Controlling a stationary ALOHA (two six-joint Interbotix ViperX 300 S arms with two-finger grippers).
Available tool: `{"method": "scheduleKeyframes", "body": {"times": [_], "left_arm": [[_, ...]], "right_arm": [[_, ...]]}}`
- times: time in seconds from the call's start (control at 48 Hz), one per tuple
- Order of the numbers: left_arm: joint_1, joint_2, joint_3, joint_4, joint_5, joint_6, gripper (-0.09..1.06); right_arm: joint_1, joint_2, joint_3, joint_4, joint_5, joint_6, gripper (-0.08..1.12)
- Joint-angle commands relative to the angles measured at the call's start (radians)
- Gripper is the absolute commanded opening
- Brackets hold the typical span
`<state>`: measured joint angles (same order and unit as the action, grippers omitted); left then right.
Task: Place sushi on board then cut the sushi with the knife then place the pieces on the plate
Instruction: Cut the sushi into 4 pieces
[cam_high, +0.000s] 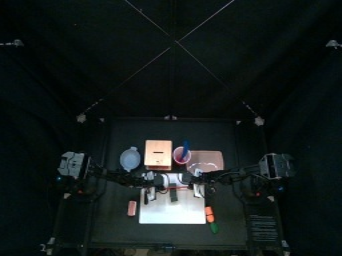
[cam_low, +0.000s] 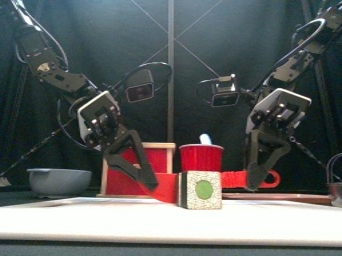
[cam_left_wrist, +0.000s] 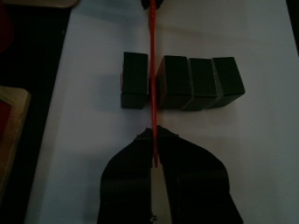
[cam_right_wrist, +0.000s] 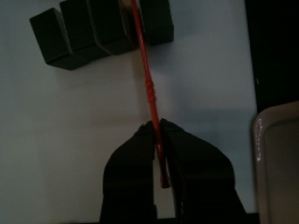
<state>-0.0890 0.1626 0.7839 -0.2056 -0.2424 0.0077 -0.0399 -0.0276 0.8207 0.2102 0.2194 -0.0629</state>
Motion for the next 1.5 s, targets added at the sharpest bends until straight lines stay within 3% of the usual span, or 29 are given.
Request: {"method": "scheduleKeyframes", "body": {"times": [0.021, 0.458, 0.729, 0.938, 1.188, 1.5], "left_arm": [[0.017, -0.005, -0.014, 0.005, 0.003, -0.002, 0.43], [0.023, -0.035, -0.015, 0.031, 0.003, -0.002, 0.43], [0.012, -0.114, -0.014, 0.049, 0.003, -0.002, 0.43], [-0.025, -0.175, -0.008, 0.061, 0.003, -0.002, 0.43], [-0.091, -0.169, -0.008, 0.055, 0.002, -0.008, 0.43], [-0.095, -0.133, -0.012, 0.034, 0.003, -0.008, 0.43]], "right_arm": [[-0.023, -0.005, -0.023, 0.002, -0.003, 0.005, 0.35], [-0.048, -0.057, -0.037, 0.002, 0.000, 0.003, 0.35], [-0.040, -0.124, -0.046, 0.002, 0.052, 0.005, 0.35], [-0.034, -0.187, -0.046, 0.003, 0.063, 0.006, 0.35], [0.017, -0.206, -0.034, 0.060, 0.063, 0.005, 0.35], [0.032, -0.187, -0.015, 0.095, 0.058, 0.005, 0.35]]}}
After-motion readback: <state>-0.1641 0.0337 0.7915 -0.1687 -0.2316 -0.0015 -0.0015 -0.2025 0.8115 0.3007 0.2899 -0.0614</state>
